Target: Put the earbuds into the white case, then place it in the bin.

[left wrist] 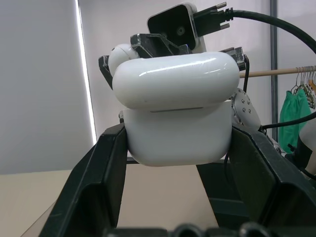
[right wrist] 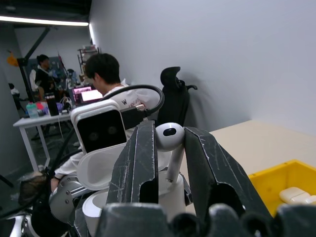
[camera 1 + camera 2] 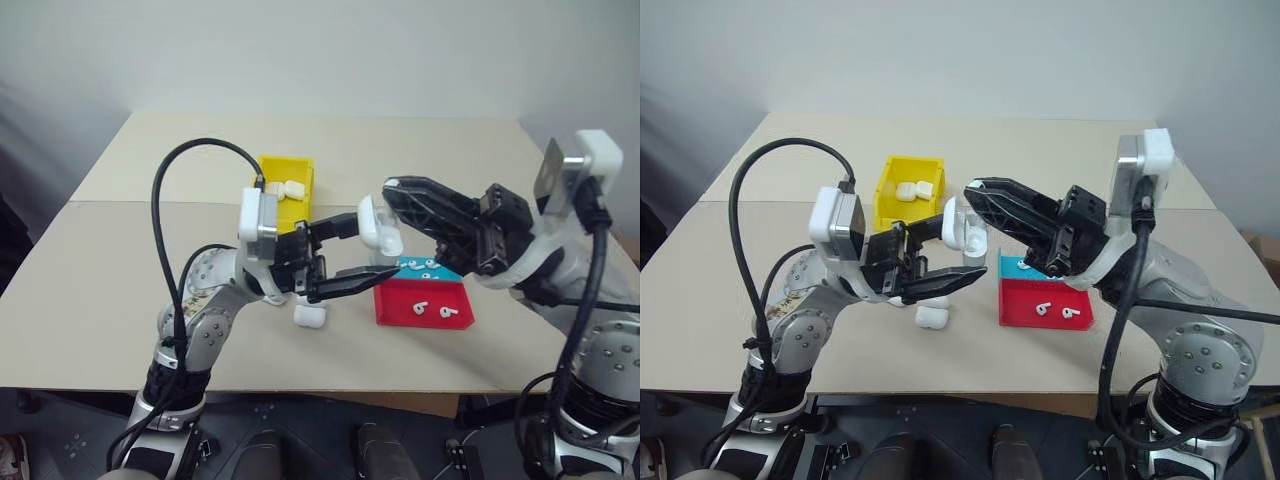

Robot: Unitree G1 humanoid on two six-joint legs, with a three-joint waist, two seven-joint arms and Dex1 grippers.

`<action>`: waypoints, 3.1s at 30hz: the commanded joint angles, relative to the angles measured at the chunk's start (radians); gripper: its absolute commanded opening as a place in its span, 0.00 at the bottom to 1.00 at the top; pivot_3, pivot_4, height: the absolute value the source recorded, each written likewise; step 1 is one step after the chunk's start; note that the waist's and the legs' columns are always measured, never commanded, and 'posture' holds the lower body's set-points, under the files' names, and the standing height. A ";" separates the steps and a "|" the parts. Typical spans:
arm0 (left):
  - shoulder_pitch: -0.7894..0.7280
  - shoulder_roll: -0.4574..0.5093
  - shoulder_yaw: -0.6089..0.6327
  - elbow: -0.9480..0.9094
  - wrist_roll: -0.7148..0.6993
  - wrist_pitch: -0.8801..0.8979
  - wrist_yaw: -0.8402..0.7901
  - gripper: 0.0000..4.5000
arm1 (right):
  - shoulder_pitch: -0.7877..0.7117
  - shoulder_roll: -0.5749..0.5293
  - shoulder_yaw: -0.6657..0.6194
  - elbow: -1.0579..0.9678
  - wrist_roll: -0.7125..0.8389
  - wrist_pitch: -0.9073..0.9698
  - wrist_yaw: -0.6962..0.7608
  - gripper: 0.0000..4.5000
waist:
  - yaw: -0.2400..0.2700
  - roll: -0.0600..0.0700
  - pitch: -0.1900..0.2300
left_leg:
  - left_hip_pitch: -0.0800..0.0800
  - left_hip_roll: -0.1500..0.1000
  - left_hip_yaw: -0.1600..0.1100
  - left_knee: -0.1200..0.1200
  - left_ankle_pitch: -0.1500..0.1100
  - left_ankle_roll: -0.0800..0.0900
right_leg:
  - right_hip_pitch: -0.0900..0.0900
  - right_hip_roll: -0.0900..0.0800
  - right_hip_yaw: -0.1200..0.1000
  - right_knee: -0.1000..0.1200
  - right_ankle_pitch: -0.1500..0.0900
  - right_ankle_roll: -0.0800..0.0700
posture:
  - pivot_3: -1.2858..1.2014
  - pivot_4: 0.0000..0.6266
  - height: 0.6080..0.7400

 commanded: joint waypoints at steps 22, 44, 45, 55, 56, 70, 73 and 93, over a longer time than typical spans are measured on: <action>-0.018 -0.023 0.003 -0.019 0.006 -0.031 0.012 0.62 | 0.036 -0.128 0.077 0.005 -0.046 -0.117 0.033 0.84 | 0.002 0.000 0.000 | -0.001 0.000 0.000 0.000 0.000 0.000 | 0.000 0.000 0.000 -0.002 0.000 0.000 | 0.52 0.24 1.00; 0.019 0.050 0.067 -0.050 0.015 -0.025 0.027 0.62 | -0.319 -0.484 0.633 0.707 -0.997 -0.553 0.577 0.95 | -0.007 0.000 0.000 | -0.001 0.001 0.005 -0.001 0.000 0.001 | -0.001 0.000 0.000 -0.005 0.000 0.000 | 0.52 0.24 1.00; 0.022 0.051 0.068 -0.052 0.018 -0.028 0.031 0.62 | -0.355 -0.455 0.677 0.773 -1.057 -0.601 0.593 0.91 | -0.007 0.000 0.000 | -0.001 0.001 0.005 -0.001 0.000 0.001 | -0.001 0.000 0.000 -0.005 0.000 0.000 | 0.52 0.24 1.00; 0.066 0.078 0.098 -0.107 0.032 -0.037 0.095 0.62 | -0.650 -0.174 0.881 1.509 -1.425 -1.046 0.639 0.80 | -0.007 0.000 0.000 | -0.003 0.000 0.005 -0.002 0.000 0.001 | -0.002 -0.002 0.000 -0.005 0.001 0.000 | 0.52 0.24 1.00; 0.071 0.083 0.102 -0.114 0.030 -0.035 0.103 0.62 | -0.665 -0.157 0.879 1.551 -1.434 -1.071 0.648 0.80 | -0.006 0.000 0.000 | -0.003 0.000 0.005 -0.002 0.000 0.001 | -0.002 -0.002 0.000 -0.005 0.001 0.000 | 0.52 0.24 1.00; 0.095 0.127 0.115 -0.163 0.013 -0.028 0.147 0.62 | -0.745 -0.057 0.849 1.809 -1.553 -1.221 0.648 0.60 | -0.010 0.001 0.000 | -0.001 0.000 0.003 -0.002 0.000 0.000 | -0.002 -0.002 -0.001 -0.002 0.002 -0.001 | 0.52 0.24 1.00; 0.096 0.128 0.113 -0.165 0.014 -0.031 0.147 0.62 | -0.748 -0.050 0.839 1.823 -1.563 -1.231 0.649 0.60 | -0.014 0.001 0.000 | 0.000 0.000 0.004 -0.002 0.000 0.000 | -0.002 -0.002 -0.001 -0.001 0.002 -0.001 | 0.52 0.24 1.00; 0.105 0.130 0.105 -0.168 0.022 -0.036 0.146 0.62 | -0.725 -0.026 0.795 1.838 -1.571 -1.241 0.687 0.01 | -0.026 0.001 0.000 | 0.002 0.000 0.003 -0.002 0.000 -0.001 | -0.002 -0.002 0.000 0.004 0.002 -0.002 | 0.52 0.24 1.00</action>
